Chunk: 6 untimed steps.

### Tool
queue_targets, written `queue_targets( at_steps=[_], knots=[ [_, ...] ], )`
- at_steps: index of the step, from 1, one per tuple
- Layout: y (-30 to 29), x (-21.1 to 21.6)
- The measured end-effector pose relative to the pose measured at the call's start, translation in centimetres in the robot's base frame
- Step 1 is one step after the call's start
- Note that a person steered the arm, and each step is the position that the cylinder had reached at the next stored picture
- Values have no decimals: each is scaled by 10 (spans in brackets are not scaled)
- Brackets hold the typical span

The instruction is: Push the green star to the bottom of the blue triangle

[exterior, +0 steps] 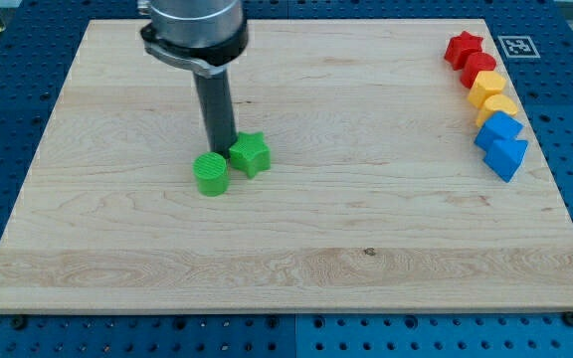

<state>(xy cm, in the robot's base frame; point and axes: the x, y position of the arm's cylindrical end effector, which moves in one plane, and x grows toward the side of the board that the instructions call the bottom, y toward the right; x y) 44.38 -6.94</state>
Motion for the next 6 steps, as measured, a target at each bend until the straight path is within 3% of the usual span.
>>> queue_targets(
  at_steps=[6],
  knots=[
    [57, 17]
  ],
)
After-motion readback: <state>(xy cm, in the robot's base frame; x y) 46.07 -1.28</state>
